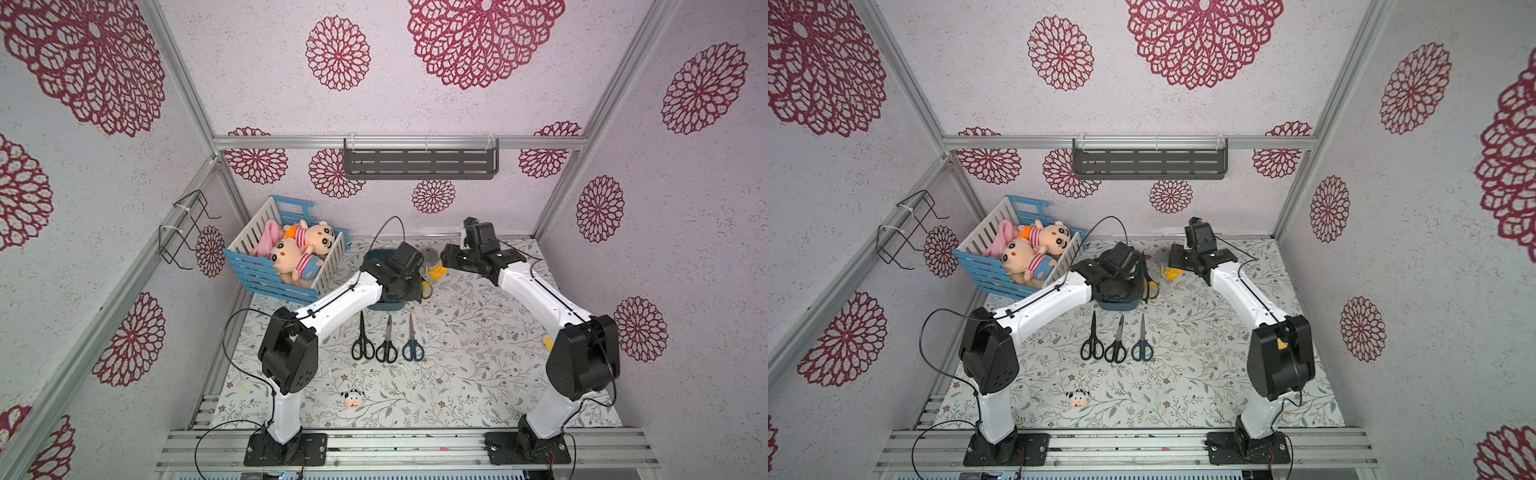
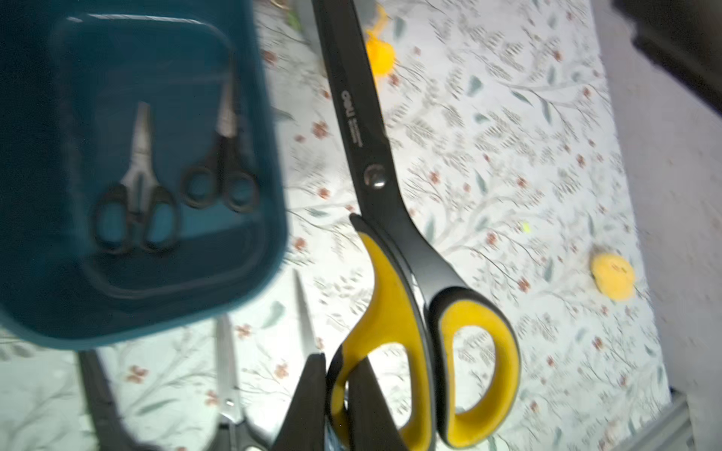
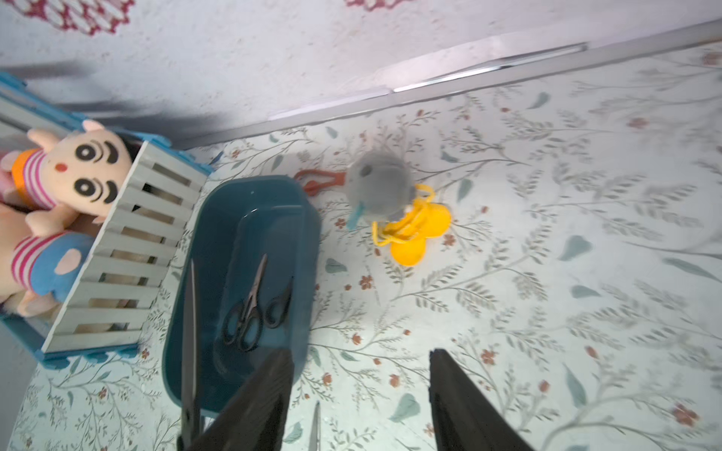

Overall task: Take the scissors out of the storage box
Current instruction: Place the scissors at the center of the board.

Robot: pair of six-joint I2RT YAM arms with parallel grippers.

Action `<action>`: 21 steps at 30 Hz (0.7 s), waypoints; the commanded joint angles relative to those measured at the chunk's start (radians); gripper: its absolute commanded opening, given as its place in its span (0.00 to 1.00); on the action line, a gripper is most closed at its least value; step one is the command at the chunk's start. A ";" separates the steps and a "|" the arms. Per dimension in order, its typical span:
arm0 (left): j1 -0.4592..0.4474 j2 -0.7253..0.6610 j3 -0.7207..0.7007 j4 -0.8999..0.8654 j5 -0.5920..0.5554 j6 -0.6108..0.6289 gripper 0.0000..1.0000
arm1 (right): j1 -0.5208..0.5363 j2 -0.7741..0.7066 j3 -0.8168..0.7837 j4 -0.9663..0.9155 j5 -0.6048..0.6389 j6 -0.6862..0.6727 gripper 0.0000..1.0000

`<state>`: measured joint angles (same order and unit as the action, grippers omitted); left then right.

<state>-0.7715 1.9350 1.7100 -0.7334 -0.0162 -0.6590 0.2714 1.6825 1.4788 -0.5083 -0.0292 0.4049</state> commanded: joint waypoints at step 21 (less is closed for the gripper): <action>-0.203 0.260 -0.050 0.017 -0.053 -0.153 0.00 | -0.019 -0.214 -0.132 0.022 -0.006 0.007 0.61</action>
<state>-0.9588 2.1883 1.6531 -0.7109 -0.0582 -0.8257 0.2493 1.4826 1.3247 -0.5114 -0.0250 0.4114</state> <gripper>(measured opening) 0.049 0.612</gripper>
